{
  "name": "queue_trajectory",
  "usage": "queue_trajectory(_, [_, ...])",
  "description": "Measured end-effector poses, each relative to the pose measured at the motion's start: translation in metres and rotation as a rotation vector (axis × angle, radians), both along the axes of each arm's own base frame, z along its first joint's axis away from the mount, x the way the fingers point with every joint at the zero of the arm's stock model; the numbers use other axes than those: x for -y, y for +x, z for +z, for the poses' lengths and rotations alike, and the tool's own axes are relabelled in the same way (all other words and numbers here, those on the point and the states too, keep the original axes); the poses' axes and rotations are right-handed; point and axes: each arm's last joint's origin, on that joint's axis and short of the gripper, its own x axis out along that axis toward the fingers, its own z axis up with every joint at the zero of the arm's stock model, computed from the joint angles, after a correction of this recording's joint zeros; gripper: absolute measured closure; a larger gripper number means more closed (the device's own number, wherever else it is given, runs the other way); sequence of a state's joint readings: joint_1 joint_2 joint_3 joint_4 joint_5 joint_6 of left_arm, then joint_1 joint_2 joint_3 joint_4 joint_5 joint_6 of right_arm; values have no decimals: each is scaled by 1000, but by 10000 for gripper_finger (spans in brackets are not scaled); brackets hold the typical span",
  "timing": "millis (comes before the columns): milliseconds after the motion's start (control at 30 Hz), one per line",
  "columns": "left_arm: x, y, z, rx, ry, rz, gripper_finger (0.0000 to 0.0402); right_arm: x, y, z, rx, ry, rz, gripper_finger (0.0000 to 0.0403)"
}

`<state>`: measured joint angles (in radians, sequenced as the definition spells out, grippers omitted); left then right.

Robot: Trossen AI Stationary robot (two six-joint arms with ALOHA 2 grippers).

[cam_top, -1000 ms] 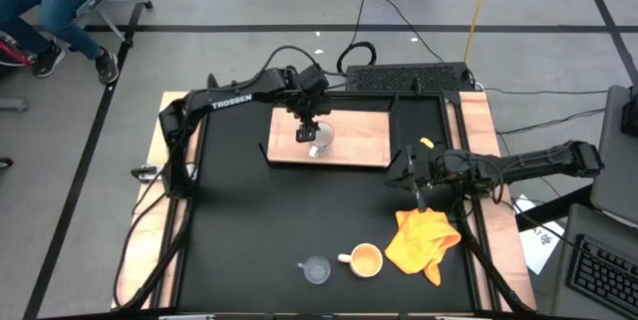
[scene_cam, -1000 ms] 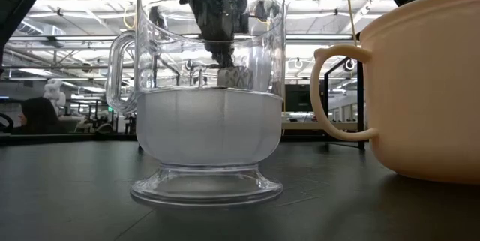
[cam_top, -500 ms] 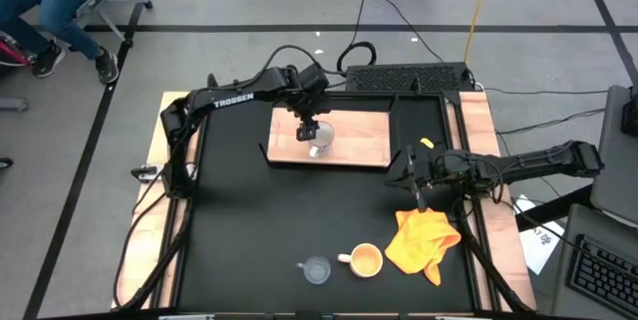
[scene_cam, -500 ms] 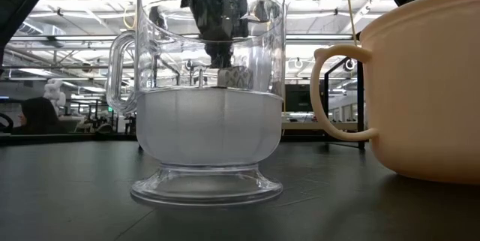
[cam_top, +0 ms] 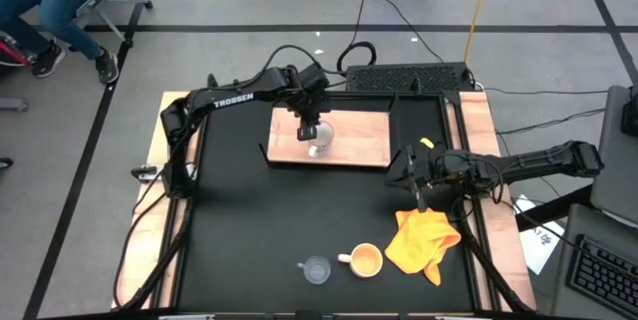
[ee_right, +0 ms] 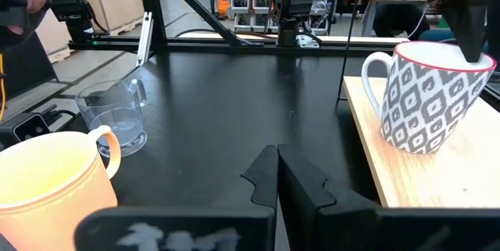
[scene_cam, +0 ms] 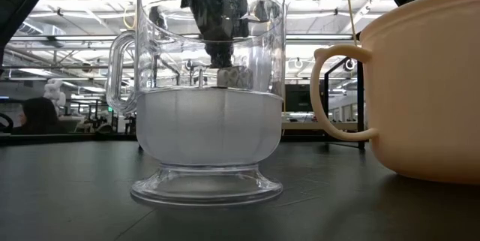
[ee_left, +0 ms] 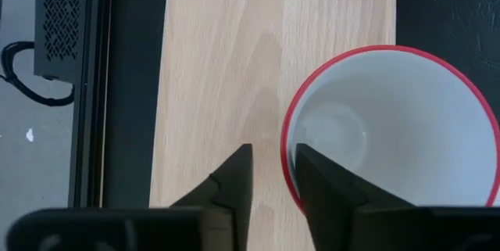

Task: Stack small to large cups/mugs on shelf
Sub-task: Put the gray patterned mug on the shelf

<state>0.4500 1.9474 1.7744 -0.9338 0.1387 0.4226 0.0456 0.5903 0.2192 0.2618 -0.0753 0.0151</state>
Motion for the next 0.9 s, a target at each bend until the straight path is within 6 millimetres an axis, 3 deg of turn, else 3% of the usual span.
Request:
queue_trajectory(367, [0, 0, 0, 2, -16, 49, 392, 0, 0, 0, 0, 0, 0, 403])
queue_trajectory(900, [7, 3, 0, -30, 19, 208, 396, 0, 0, 0, 0, 0, 0, 403])
